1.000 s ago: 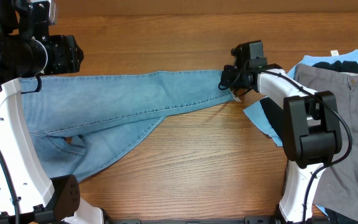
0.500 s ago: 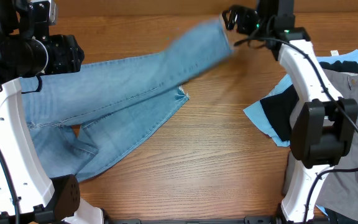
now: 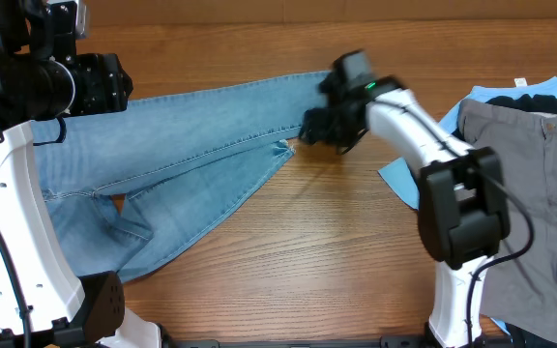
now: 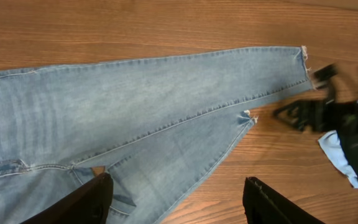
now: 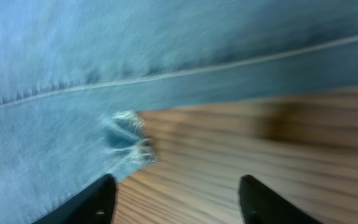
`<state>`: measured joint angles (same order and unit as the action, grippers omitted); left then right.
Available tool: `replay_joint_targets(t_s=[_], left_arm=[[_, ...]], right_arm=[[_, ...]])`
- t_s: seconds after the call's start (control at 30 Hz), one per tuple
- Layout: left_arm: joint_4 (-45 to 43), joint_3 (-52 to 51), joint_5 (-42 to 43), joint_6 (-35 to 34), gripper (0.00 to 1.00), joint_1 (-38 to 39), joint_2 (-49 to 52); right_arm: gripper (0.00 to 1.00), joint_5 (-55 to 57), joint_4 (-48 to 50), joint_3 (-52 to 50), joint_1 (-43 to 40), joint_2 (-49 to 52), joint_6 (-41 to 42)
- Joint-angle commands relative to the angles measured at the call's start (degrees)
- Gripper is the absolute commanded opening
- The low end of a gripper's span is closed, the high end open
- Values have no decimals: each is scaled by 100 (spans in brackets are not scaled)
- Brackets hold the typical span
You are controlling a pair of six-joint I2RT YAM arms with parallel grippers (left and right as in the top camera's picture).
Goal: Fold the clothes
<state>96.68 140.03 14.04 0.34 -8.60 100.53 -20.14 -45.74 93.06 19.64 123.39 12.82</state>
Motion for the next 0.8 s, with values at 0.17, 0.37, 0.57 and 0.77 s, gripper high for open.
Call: replay_joint_targets(t_s=[0.17,0.37,0.57,0.77], left_arm=[[11,26,-48,-33,71,39,-7],[11,26,-48,-33,71,39,-7],[11,26,-48,-35,70,39,-7],[11,28,7,-52,67,39,-11]], right_arm=[[62,487,1086,-643,518,17,409],[55,466,1340,-756,551,24,710],[42,164,1333,-756,647,28,715],[8,356,1355,-756,826,31,715]])
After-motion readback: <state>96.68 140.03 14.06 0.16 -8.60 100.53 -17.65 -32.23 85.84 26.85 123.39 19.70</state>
